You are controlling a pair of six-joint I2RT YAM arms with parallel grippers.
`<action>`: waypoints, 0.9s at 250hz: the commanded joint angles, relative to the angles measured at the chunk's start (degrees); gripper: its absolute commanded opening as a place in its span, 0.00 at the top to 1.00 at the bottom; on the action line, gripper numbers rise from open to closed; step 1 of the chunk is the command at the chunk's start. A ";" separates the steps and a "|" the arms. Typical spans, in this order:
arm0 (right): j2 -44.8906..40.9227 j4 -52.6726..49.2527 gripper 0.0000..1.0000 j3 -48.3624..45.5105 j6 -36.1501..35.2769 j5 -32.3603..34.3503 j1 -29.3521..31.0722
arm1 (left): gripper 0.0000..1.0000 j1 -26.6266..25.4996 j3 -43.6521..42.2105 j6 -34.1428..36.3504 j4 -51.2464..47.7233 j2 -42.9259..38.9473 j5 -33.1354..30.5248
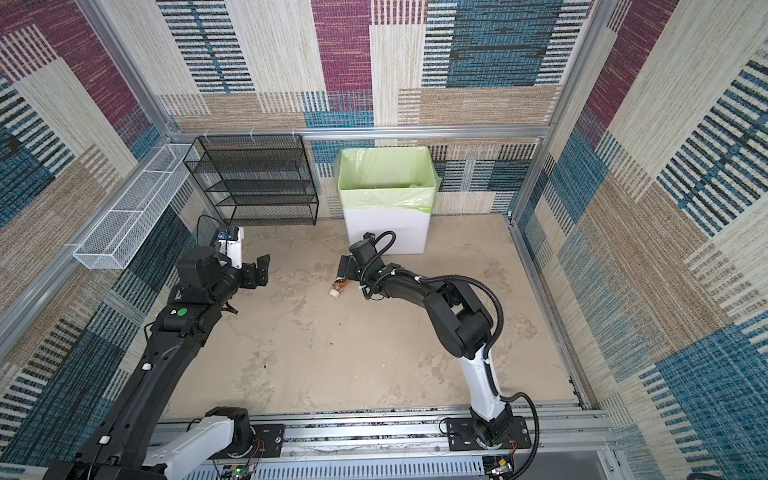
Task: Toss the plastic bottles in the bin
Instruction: 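Reach the right gripper to the orange Nescafe bottle and grasp it, then lift the Nescafe bottle with the right gripper and drop it into the bin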
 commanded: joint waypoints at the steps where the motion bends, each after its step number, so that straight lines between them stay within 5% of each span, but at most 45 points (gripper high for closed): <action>1: 3.56 -1.14 0.07 3.42 2.26 1.10 0.61 | 0.13 0.26 0.50 -2.01 1.66 0.37 2.18; 93: 12.68 -7.09 0.17 15.81 -2.56 9.07 0.97 | 0.16 0.24 -1.32 -1.88 3.58 -4.67 2.88; 166: 9.84 -5.26 0.49 11.47 -5.06 10.70 0.92 | 0.18 0.23 -0.47 -2.80 2.47 -3.25 3.57; 225: 1.98 -1.61 0.51 3.43 -5.92 8.99 0.75 | 0.21 0.27 -0.10 -3.53 2.02 -1.98 4.49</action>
